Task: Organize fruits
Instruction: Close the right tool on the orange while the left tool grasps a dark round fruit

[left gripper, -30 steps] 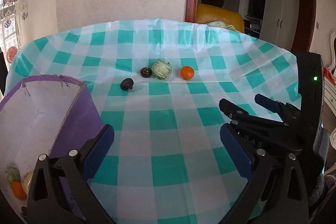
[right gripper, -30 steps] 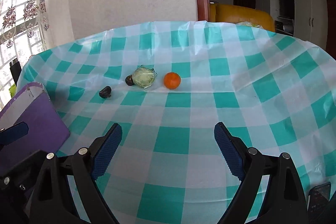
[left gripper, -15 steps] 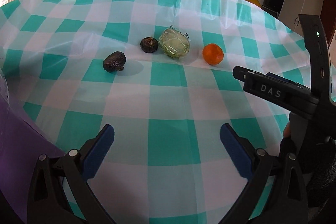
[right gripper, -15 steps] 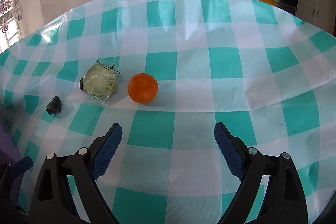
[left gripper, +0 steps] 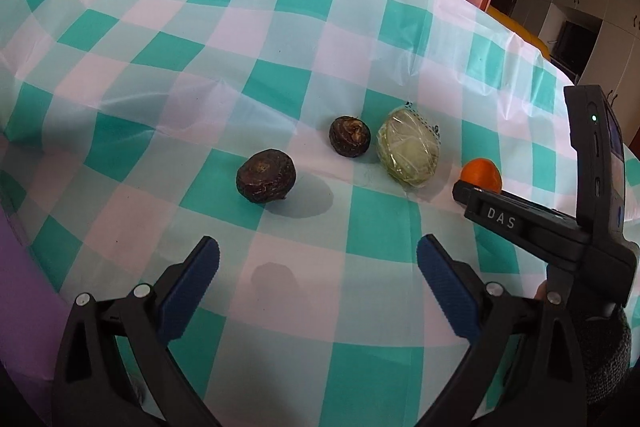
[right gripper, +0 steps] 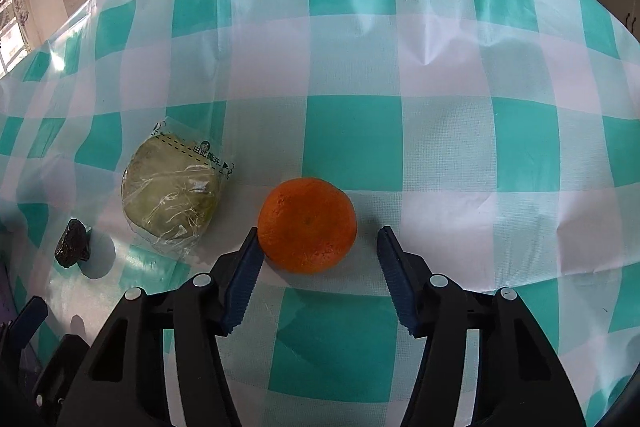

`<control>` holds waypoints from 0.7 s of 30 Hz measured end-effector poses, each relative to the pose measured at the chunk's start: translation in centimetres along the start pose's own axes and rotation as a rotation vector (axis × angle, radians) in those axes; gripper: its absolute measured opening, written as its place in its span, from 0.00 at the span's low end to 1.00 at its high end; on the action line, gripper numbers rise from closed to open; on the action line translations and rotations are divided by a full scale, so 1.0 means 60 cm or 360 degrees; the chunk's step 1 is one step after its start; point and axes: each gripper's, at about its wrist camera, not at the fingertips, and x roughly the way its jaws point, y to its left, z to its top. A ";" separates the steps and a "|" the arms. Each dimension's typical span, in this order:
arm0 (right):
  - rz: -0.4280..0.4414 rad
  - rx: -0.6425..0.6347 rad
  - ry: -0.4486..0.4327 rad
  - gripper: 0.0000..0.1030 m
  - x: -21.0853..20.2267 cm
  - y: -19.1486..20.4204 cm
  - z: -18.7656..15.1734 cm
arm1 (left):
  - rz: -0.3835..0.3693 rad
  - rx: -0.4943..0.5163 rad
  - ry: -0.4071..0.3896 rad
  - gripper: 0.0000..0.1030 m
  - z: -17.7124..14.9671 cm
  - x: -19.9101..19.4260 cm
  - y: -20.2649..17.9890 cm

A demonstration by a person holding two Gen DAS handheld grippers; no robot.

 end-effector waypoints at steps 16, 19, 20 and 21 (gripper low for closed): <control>0.0070 0.0046 -0.0015 0.44 0.001 0.003 0.009 | 0.0347 -0.0068 0.0109 0.60 0.075 0.080 0.012; 0.0088 0.0080 -0.0023 0.43 -0.001 -0.005 0.008 | 0.0363 -0.0103 0.0090 0.39 0.081 0.076 0.018; 0.0102 0.0095 -0.0026 0.43 -0.002 -0.009 0.007 | 0.0340 -0.0126 0.0080 0.37 0.082 0.074 0.022; 0.0118 0.0108 -0.0029 0.43 -0.003 -0.013 0.007 | 0.0315 -0.0148 0.0072 0.37 0.083 0.072 0.027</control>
